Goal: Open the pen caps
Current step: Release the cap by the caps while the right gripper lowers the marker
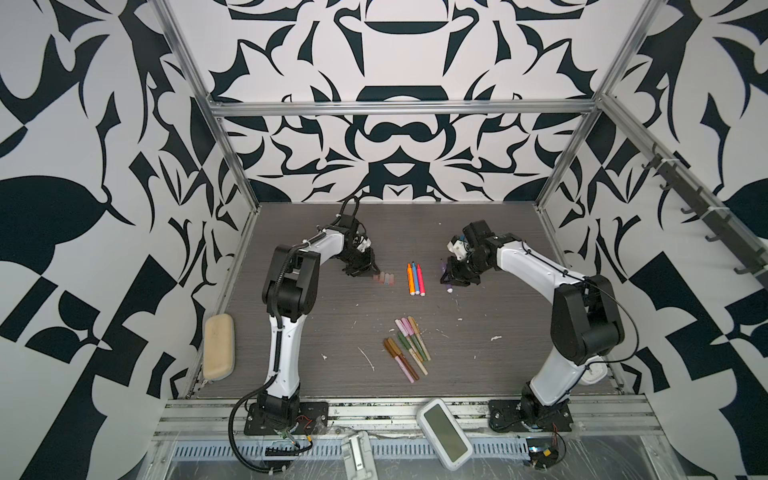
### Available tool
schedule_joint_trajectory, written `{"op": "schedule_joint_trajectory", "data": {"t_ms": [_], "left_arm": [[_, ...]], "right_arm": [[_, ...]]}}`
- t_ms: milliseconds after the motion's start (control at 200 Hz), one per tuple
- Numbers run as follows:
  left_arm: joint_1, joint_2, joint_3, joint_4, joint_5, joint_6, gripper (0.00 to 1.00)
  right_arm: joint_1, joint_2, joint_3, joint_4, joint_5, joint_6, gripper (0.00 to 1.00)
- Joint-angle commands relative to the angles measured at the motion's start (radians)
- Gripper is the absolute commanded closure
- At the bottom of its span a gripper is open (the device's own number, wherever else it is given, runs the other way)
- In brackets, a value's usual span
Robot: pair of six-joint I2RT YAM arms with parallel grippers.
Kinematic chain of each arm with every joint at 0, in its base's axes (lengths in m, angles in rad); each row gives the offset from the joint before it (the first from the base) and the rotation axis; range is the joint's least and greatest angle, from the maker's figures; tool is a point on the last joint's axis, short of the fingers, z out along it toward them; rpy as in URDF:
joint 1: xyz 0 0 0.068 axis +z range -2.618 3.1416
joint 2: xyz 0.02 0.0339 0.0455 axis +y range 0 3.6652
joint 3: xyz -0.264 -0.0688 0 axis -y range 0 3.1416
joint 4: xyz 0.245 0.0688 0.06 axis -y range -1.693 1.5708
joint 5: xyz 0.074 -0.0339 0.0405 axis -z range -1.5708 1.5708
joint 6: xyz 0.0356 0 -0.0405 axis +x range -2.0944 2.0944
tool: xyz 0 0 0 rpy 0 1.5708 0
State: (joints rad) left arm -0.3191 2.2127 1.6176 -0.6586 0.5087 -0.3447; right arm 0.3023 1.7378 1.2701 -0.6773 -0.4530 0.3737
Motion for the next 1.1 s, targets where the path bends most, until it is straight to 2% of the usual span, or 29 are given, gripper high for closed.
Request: {"op": "schedule_joint_trajectory", "data": {"t_ms": [0,220,675,760,935,1095], "left_arm": [[-0.006,0.021,-0.025,-0.056,-0.047,0.013,0.79],[-0.006,0.019,-0.014,-0.065,-0.040,0.018,0.74],[0.000,-0.003,-0.008,-0.082,-0.035,0.020,0.73],[0.023,-0.028,-0.033,-0.056,-0.018,-0.014,0.73],[0.116,-0.105,-0.154,0.104,0.087,-0.151,0.73],[0.170,-0.147,-0.210,0.160,0.121,-0.186,0.73]], "right_arm": [[-0.003,-0.049,-0.004,0.009,-0.010,0.011,1.00],[-0.002,-0.049,-0.008,0.014,-0.012,0.015,1.00],[-0.002,0.019,-0.023,0.088,-0.015,-0.007,1.00],[-0.003,0.033,-0.045,0.153,-0.011,-0.015,1.00],[-0.003,0.096,-0.049,0.223,-0.020,-0.020,1.00],[-0.002,0.152,-0.045,0.262,-0.028,-0.017,1.00]]}}
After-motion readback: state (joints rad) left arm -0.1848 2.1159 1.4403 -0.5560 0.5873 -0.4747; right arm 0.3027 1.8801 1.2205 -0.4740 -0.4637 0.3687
